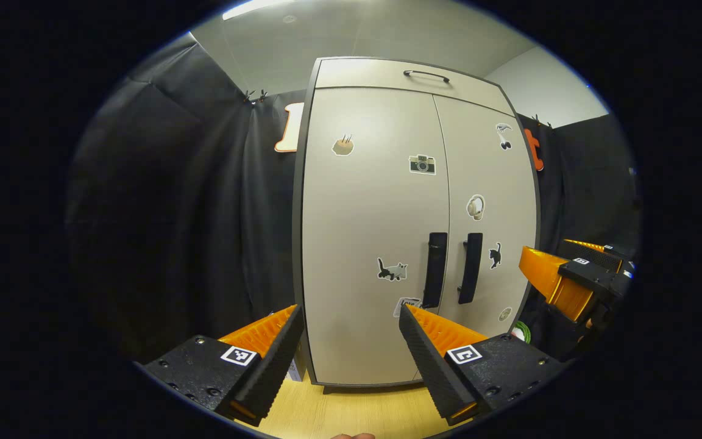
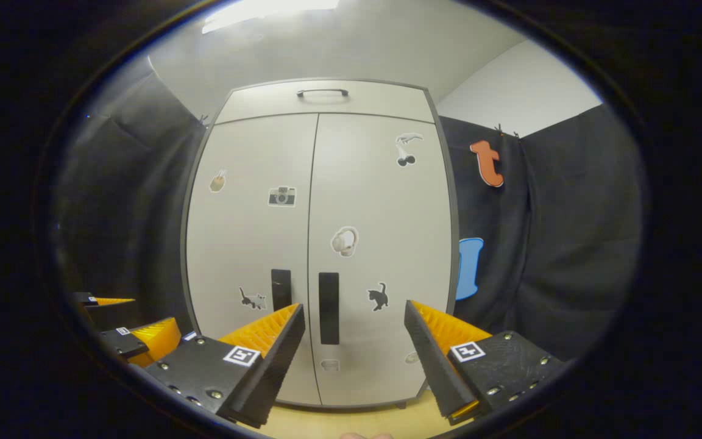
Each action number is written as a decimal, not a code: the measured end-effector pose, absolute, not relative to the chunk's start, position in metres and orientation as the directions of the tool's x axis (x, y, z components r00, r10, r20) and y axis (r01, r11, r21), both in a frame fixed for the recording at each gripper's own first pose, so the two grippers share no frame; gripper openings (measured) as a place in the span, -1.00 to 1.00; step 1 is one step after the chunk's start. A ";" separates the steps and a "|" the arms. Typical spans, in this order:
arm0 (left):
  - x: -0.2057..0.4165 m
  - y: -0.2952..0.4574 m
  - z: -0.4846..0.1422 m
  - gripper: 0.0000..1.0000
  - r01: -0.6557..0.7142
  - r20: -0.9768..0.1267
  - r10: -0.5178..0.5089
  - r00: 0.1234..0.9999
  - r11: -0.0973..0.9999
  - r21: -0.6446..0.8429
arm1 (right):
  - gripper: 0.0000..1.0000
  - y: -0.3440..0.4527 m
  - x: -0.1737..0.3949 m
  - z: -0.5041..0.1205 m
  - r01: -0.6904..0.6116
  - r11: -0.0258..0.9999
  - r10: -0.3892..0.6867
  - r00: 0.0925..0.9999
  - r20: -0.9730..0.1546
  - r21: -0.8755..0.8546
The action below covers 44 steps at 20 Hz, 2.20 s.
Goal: Open the right door of the double-door shoe cabinet with the right hand, and open the left door with the left hand.
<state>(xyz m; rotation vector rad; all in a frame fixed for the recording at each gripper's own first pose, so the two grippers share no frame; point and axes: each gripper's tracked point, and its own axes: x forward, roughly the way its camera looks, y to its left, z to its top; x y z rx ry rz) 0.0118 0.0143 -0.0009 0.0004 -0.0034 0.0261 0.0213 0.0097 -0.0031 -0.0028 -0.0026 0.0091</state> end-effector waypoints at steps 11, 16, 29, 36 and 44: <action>0.015 0.031 -0.008 0.95 -0.063 -0.013 0.064 0.998 0.998 0.022 | 0.87 0.033 0.083 -0.013 -0.032 0.999 0.031 0.999 -0.014 -0.038; 0.018 0.045 -0.016 0.95 -0.091 -0.029 0.091 0.995 0.995 0.028 | 0.39 0.040 0.125 -0.034 -0.026 0.998 0.023 0.998 -0.052 -0.049; 0.032 0.054 -0.033 0.95 -0.092 -0.069 0.092 0.993 0.996 0.007 | 0.12 0.055 0.150 -0.053 -0.051 0.995 0.044 0.995 -0.087 -0.083; 0.025 0.059 -0.036 0.96 -0.108 -0.079 0.108 0.991 0.994 0.005 | -0.35 0.053 0.156 -0.056 -0.030 0.998 0.024 0.995 -0.101 -0.054; 0.007 0.048 -0.039 0.95 -0.099 -0.092 0.100 0.991 0.995 0.008 | -0.63 0.049 0.148 -0.056 -0.056 0.998 0.054 0.990 -0.129 -0.016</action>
